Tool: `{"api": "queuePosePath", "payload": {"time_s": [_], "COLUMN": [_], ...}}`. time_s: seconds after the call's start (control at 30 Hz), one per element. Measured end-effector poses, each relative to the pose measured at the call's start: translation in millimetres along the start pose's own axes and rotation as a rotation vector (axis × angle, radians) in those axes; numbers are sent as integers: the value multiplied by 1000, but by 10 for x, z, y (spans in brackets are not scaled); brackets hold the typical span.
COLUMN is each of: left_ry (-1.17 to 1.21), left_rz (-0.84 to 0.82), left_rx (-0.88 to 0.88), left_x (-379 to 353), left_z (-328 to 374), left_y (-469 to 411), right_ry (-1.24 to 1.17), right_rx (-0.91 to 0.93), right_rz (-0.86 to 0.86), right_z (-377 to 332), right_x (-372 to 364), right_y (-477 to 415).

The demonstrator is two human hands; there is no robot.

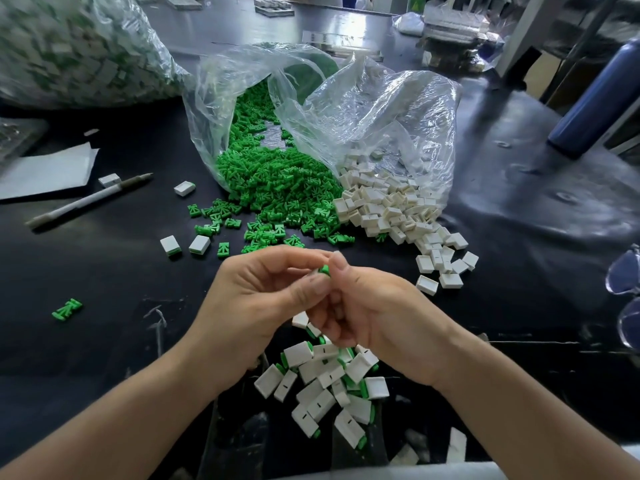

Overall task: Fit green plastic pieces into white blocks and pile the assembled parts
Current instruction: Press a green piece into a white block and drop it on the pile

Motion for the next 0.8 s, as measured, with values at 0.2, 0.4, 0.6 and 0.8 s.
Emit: {"api": "queuePosePath", "payload": {"time_s": [0.2, 0.4, 0.6, 0.8], "left_ry": [-7, -24, -7, 0], "left_rz": [-38, -65, -29, 15], "left_rx": [76, 90, 101, 149], "left_x": [56, 73, 78, 86], "left_z": [1, -3, -23, -62], "left_y": [16, 9, 18, 7], "right_ry": [95, 96, 80, 92], "right_rx": [20, 24, 39, 62], "right_rz": [0, 20, -11, 25], "right_z": [-54, -70, -55, -48], "right_x": [26, 32, 12, 18], "right_y": [31, 36, 27, 24]}}
Point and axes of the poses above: each hand's wrist, its own y-axis away from the middle knuckle, its own x-axis out of the back of the hand, z = x × y, the point moved 3 cm from there along -y, towards the middle knuckle, and after that the axes turned 1 degree about x, right-handed, at the moved point
